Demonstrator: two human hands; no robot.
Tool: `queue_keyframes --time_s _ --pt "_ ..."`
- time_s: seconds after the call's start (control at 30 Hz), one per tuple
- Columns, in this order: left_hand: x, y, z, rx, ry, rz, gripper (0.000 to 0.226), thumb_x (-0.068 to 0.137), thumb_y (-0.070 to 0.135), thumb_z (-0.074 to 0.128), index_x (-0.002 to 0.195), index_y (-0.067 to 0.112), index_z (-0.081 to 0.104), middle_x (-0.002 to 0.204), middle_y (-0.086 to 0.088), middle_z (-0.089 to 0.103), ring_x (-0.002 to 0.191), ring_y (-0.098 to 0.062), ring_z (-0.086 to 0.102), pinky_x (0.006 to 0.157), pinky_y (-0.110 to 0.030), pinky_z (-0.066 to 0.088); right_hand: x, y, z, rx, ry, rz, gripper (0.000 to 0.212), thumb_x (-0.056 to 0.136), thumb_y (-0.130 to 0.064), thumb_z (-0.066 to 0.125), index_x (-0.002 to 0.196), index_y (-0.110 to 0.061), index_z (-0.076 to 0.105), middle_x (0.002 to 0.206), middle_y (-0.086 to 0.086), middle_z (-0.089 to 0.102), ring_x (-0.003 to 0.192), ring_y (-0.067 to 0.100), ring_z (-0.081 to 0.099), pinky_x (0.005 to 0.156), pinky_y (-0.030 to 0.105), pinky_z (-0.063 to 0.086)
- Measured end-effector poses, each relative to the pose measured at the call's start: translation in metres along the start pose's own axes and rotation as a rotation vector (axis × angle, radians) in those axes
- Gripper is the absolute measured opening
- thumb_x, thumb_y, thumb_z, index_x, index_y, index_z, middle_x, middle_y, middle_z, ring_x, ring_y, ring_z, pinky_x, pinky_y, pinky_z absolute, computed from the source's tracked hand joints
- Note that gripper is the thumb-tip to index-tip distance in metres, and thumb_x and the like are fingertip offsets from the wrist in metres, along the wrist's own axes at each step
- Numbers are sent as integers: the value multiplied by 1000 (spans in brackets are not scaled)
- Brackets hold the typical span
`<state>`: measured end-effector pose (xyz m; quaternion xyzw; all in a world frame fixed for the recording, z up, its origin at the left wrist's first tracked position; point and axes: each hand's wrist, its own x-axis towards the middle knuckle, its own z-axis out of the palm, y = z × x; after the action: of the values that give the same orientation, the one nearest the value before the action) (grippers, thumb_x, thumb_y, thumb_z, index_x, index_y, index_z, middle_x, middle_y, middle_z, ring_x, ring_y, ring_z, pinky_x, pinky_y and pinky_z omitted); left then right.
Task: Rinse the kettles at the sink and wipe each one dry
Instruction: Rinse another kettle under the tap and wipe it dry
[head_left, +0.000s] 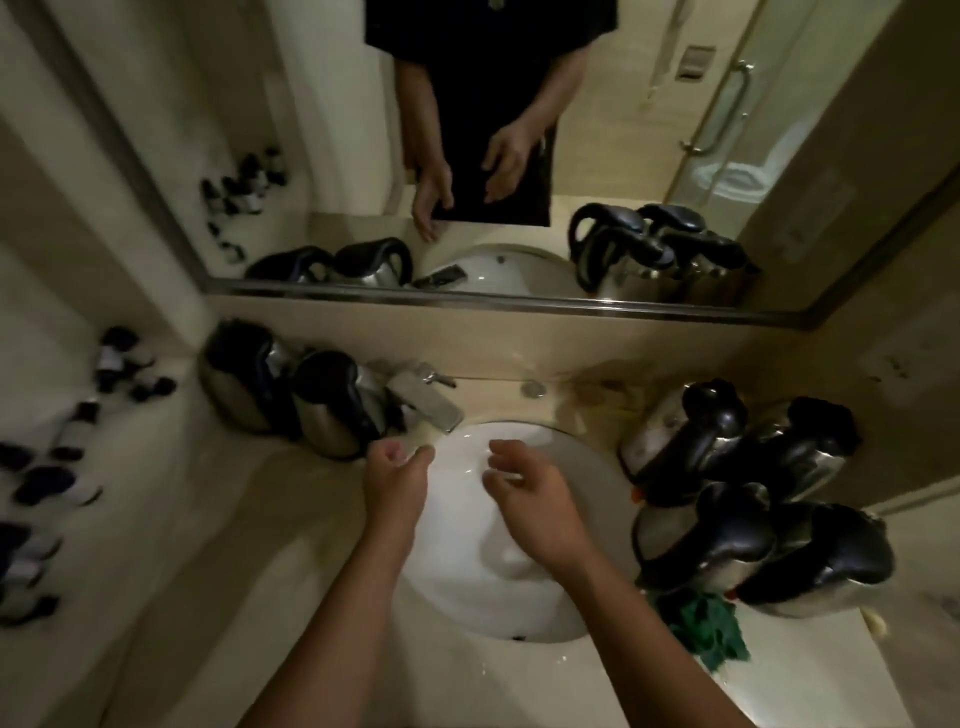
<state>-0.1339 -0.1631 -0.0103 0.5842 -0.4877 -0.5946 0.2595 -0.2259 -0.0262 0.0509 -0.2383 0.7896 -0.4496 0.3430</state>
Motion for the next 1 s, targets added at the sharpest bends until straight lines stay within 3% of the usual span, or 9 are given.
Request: queue_keyframes --time_s 0.13,0.27,0.37,0.4,0.57,0.7,0.83,0.93,1.0 --pt "45 7 -8 -199 257 -112 66 76 26 77 133 5 51 118 -9 66 100 -29 66 82 -35 52 5 -12 23 40 -76 44 33 100 -20 60 132 -30 62 121 -3 69 101 12 70 80 25 56" --pt "67 -2 -13 -233 86 -180 48 86 26 74 127 5 62 116 -4 70 102 -29 68 86 -38 54 7 -17 37 45 -90 28 27 101 -14 59 123 -28 65 112 -4 71 89 10 72 70 15 54" --pt "56 -9 -32 -291 21 -161 28 90 27 68 100 1 70 79 -5 66 65 -16 60 56 -27 48 9 -14 41 42 -110 35 26 101 -12 59 113 -35 65 109 -3 72 89 11 73 73 21 55" --pt "52 -15 -39 -298 7 -137 27 91 28 64 90 1 69 73 -7 61 62 -17 53 54 -28 43 9 -10 40 36 -117 44 27 101 -11 59 111 -35 65 109 -1 73 90 13 74 75 26 56" --pt "23 -27 -60 -397 -33 -82 27 101 29 51 82 10 59 69 -10 49 57 -19 39 53 -29 28 21 4 31 4 -112 105 23 100 -13 60 117 -28 66 110 2 73 92 18 74 90 39 57" --pt "-6 -23 -71 -394 -23 -158 39 99 37 52 68 14 56 60 -7 46 54 -20 41 55 -32 31 37 -1 23 -59 -96 92 24 101 -15 59 118 -33 63 113 -1 72 99 15 70 92 38 57" --pt "-35 -28 -79 -482 -79 -274 46 96 34 52 55 13 56 51 -10 43 47 -21 39 55 -34 30 81 -23 20 -131 -38 36 31 103 -20 56 133 -20 63 119 -6 62 104 12 61 76 22 46" --pt "-39 -38 -75 -545 -126 -353 37 80 31 58 63 -1 55 45 -15 43 36 -21 40 46 -31 35 135 -42 36 -232 -59 -6 23 103 -25 52 116 -14 68 107 0 66 100 20 60 80 31 45" --pt "-34 -47 -66 -595 -125 -421 38 91 18 54 60 -4 53 39 -15 45 27 -19 42 37 -22 35 169 -45 50 -343 -114 20 27 103 -31 47 98 -12 66 102 9 70 93 26 62 83 38 47"
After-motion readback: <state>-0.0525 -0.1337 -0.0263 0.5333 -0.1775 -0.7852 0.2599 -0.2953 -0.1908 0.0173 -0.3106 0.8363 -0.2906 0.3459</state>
